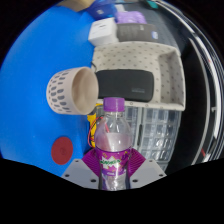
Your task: Pour water
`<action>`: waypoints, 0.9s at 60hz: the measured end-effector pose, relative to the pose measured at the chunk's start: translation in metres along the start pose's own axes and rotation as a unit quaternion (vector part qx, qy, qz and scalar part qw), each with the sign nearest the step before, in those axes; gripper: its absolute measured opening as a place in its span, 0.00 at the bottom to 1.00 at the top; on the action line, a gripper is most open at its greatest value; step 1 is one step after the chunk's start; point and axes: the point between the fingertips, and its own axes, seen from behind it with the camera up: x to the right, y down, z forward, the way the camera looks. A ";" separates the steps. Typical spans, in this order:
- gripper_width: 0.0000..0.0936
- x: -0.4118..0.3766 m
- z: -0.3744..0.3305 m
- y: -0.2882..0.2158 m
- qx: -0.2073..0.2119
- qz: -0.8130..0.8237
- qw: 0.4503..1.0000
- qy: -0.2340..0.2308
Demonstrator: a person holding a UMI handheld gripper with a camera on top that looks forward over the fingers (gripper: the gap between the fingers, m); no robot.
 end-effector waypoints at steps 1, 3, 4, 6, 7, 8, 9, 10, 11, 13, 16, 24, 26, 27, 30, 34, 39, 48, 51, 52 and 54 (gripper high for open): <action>0.33 0.000 0.001 0.000 -0.004 -0.014 1.000 0.001; 0.32 0.001 0.003 0.001 -0.015 -0.044 0.999 0.003; 0.32 0.002 0.005 0.003 -0.021 -0.058 0.998 0.004; 0.33 0.004 0.009 0.004 -0.029 -0.087 0.996 0.008; 0.33 0.005 0.010 0.004 -0.032 -0.100 0.994 0.010; 0.33 0.006 0.011 0.004 -0.035 -0.112 0.993 0.012; 0.33 0.007 0.013 0.005 -0.039 -0.125 0.991 0.015; 0.33 0.008 0.014 0.006 -0.044 -0.137 0.989 0.018; 0.33 0.010 0.015 0.006 -0.047 -0.150 0.987 0.021; 0.33 0.013 0.018 0.005 -0.051 -0.173 0.983 0.026; 0.33 0.017 0.020 0.002 -0.049 -0.200 0.978 0.036; 0.33 0.019 0.023 0.002 -0.057 -0.222 0.973 0.039; 0.33 0.018 0.023 0.002 -0.058 -0.216 0.974 0.036; 0.33 0.018 0.023 0.003 -0.059 -0.212 0.975 0.035; 0.33 0.017 0.022 0.003 -0.060 -0.199 0.978 0.032; 0.33 0.016 0.020 0.002 -0.055 -0.178 0.982 0.029; 0.33 0.016 0.016 -0.001 -0.044 -0.116 0.992 0.021; 0.33 0.012 0.006 -0.005 -0.014 0.094 0.995 -0.016; 0.33 0.014 0.003 -0.001 -0.007 0.174 0.984 -0.027; 0.33 0.015 0.002 -0.001 -0.002 0.201 0.979 -0.032; 0.33 0.016 0.001 -0.003 0.009 0.257 0.965 -0.044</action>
